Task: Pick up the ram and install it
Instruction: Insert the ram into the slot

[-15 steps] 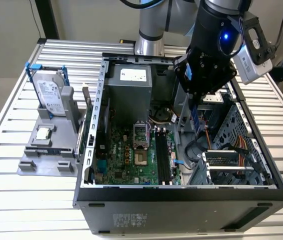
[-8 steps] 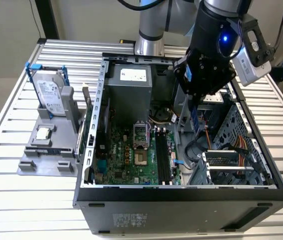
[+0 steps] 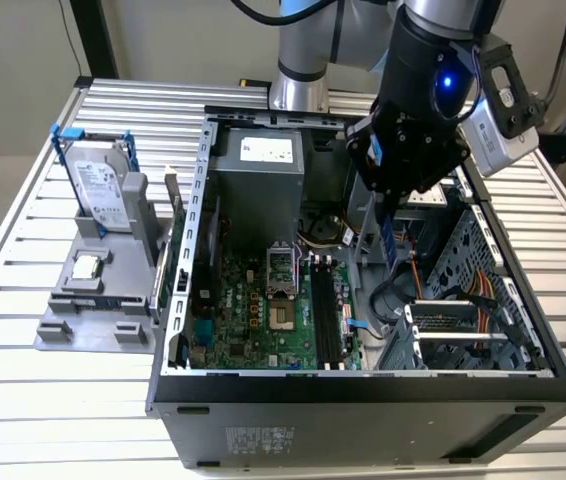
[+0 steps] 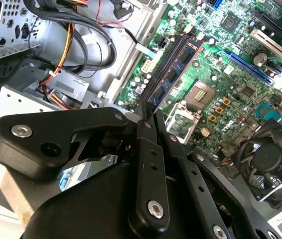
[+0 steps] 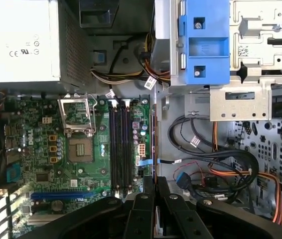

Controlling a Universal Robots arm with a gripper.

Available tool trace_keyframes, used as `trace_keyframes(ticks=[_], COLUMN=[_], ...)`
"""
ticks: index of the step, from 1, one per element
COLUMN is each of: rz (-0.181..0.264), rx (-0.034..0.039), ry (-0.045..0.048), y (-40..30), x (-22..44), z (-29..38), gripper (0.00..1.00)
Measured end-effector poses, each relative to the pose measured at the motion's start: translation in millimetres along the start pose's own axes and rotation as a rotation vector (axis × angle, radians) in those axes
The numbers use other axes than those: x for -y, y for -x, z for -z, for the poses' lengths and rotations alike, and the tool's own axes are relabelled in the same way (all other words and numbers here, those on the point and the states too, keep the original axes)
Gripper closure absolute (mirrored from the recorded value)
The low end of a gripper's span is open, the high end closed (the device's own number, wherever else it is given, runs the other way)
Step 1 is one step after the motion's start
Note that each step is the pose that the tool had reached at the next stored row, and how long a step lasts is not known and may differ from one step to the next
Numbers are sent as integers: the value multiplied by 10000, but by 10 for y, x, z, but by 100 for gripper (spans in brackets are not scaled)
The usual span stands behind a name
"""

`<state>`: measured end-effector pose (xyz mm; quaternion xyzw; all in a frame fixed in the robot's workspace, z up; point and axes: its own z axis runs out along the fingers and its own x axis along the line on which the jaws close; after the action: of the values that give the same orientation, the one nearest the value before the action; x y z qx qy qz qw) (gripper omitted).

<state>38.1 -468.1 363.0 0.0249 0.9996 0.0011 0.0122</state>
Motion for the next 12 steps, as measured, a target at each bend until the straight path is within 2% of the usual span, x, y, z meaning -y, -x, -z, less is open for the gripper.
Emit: trace_keyframes(ticks=[12], rz=[-21], rx=[0], ry=[-3], y=[-9], x=[0], z=[-37], gripper=[100])
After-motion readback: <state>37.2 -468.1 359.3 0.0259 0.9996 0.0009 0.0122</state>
